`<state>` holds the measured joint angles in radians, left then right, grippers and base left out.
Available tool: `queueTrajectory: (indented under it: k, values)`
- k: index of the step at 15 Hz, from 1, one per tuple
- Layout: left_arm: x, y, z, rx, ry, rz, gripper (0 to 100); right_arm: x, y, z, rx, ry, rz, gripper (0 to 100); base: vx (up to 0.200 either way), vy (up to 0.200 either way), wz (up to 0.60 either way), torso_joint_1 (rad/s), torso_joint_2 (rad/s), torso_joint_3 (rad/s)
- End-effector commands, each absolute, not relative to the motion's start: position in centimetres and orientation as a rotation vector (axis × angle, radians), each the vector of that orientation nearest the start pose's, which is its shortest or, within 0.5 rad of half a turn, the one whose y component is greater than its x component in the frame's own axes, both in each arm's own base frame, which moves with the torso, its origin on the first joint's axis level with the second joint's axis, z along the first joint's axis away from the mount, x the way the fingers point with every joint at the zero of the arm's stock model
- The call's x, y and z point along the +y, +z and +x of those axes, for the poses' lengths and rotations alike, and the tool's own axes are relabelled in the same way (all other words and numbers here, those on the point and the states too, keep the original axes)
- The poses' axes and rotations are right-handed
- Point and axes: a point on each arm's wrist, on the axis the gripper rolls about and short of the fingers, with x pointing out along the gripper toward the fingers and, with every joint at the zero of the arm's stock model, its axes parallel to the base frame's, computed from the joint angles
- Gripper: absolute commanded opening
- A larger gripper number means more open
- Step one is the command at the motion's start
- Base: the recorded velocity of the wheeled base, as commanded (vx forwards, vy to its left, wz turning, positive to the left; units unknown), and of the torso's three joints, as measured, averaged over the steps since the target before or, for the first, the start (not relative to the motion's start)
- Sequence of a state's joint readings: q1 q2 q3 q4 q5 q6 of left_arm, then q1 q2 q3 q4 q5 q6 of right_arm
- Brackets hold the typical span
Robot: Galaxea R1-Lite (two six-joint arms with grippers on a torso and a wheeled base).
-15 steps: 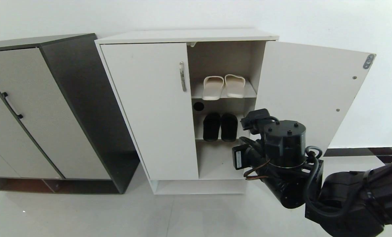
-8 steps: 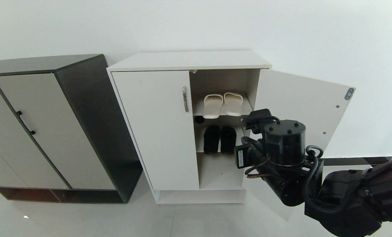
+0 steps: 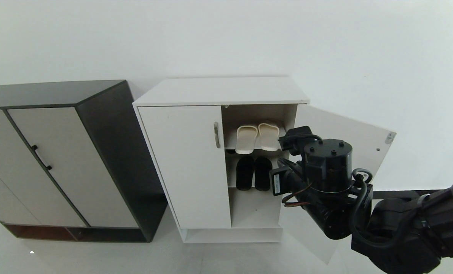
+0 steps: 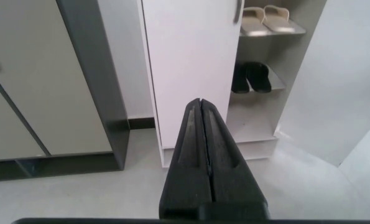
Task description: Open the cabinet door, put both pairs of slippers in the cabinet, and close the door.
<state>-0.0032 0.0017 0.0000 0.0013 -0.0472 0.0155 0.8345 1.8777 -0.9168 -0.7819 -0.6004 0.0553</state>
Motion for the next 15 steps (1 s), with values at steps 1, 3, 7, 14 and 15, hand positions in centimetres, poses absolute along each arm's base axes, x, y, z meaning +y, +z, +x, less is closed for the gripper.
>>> queueTrajectory:
  k: [1, 3, 7, 14, 15]
  values:
    - [-0.1, 7.54, -2.26, 0.004, -0.051, 0.015, 0, 25.05, 16.77, 24.43, 0.143, 0.229, -0.064, 0, 0.0, 0.0, 0.0, 0.188, -0.49, -0.305]
    - [-0.1, 7.54, -2.26, 0.004, -0.051, 0.015, 0, 25.06, 16.77, 24.43, 0.143, 0.23, -0.063, 0, 0.0, 0.0, 0.0, 0.198, -0.5, -0.308]
    - [-0.1, 7.54, -2.26, 0.004, -0.051, 0.015, 0, 25.08, 16.72, 24.44, 0.144, 0.23, -0.064, 0, 0.0, 0.0, 0.0, 0.211, -0.52, -0.314]
    - [-0.1, 7.52, -2.26, 0.006, -0.051, 0.015, 0, 25.02, 16.15, 24.47, 0.156, 0.226, -0.091, 0, 0.0, 0.0, 0.0, 0.232, -0.54, -0.304]
    - [-0.1, 7.54, -2.26, 0.004, -0.051, 0.015, 0, 25.02, 16.15, 24.47, 0.156, 0.226, -0.091, 0, 0.0, 0.0, 0.0, 0.095, -0.23, -0.129]
